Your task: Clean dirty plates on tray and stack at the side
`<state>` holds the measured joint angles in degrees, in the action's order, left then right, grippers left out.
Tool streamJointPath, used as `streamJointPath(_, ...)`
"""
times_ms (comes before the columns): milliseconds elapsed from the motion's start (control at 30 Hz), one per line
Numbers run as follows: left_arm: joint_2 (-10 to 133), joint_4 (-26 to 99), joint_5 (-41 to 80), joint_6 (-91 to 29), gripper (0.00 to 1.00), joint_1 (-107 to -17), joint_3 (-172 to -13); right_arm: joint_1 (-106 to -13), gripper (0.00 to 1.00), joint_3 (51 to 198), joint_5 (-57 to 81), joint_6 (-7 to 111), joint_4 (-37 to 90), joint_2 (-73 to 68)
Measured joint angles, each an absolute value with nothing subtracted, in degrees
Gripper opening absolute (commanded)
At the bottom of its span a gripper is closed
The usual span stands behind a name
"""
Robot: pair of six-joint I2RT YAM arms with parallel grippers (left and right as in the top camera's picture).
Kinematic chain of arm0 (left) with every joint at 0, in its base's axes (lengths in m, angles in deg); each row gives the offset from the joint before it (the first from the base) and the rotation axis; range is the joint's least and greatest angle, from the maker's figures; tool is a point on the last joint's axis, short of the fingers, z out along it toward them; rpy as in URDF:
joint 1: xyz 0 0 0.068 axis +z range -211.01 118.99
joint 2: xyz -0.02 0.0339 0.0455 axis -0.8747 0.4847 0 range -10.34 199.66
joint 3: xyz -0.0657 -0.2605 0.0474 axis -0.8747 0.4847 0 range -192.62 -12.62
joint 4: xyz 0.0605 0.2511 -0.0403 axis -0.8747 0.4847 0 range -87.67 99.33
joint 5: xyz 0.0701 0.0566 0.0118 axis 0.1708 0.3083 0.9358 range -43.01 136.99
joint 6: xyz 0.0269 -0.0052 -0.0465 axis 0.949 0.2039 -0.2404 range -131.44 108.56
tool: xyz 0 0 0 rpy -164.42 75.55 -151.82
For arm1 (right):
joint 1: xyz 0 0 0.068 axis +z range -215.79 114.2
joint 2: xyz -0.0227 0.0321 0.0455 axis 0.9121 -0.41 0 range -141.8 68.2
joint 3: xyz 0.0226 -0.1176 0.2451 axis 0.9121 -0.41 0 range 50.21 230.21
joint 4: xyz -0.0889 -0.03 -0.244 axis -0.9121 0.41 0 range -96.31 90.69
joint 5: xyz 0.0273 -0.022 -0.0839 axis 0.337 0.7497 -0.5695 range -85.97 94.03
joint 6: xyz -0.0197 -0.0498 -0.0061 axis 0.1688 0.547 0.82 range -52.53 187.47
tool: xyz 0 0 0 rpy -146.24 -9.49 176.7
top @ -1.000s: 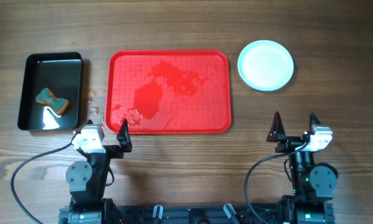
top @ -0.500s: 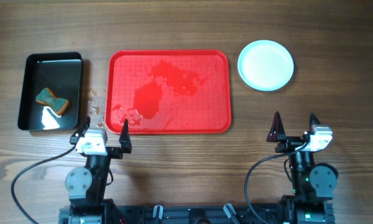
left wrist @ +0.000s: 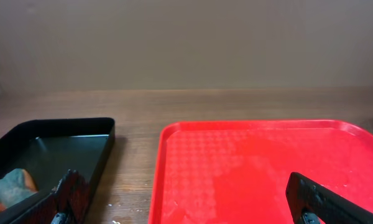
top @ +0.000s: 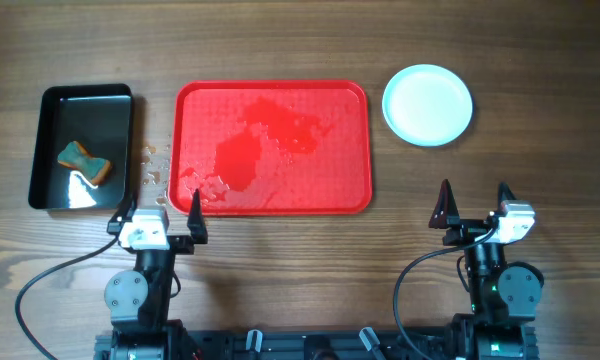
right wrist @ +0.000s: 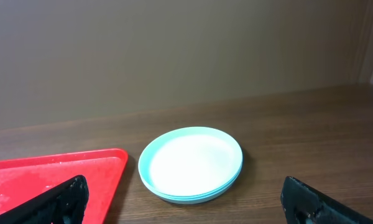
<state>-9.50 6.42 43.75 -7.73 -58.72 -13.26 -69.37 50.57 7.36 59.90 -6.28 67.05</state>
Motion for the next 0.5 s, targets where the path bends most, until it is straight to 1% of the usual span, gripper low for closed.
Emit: streamJointPath(500, -9.50, 6.49, 45.45, -8.30, 1.00, -58.72, -13.26, -69.39, 1.00, 50.57, 7.36, 59.90, -6.28, 67.05)
